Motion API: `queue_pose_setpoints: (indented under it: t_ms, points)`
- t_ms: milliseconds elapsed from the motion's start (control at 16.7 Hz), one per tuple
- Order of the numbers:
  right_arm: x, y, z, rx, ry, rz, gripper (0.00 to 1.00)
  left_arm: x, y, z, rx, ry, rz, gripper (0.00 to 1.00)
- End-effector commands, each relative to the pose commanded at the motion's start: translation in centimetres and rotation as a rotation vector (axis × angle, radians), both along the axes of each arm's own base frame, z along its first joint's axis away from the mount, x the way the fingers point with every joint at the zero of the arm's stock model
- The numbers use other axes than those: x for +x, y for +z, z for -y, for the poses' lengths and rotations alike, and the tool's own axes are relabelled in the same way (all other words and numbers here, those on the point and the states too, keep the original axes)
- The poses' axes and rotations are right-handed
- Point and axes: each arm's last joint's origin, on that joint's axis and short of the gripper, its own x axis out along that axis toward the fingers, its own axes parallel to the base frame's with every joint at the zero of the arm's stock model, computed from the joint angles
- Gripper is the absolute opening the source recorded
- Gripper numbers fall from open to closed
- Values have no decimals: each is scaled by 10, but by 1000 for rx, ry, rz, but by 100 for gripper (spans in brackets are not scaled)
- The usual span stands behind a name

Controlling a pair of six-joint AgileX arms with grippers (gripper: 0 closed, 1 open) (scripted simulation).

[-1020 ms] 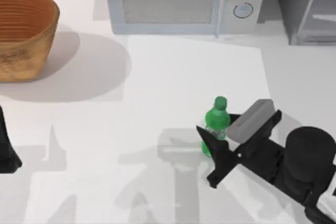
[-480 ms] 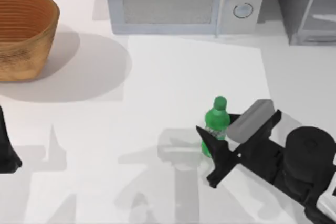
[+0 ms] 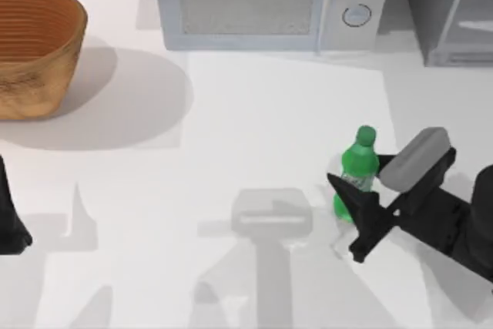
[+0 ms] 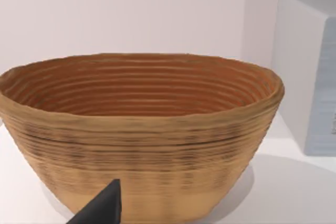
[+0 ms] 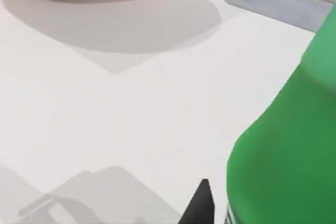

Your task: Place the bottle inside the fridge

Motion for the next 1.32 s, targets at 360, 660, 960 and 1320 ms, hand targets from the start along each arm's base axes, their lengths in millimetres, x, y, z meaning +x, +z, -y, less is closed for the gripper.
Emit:
queue_pose_setpoints:
  t_ms: [360,660,960,1320]
  points:
    - [-4,29,52,19,0,29,1,0,0,0,0,0,0,100]
    - [-6,28,54,17,1,21,1,0,0,0,0,0,0,100]
    - [-10,35,58,17,-35,29,1,0,0,0,0,0,0,100]
    - [-27,61,73,21,-177,64,1,0,0,0,0,0,0,100]
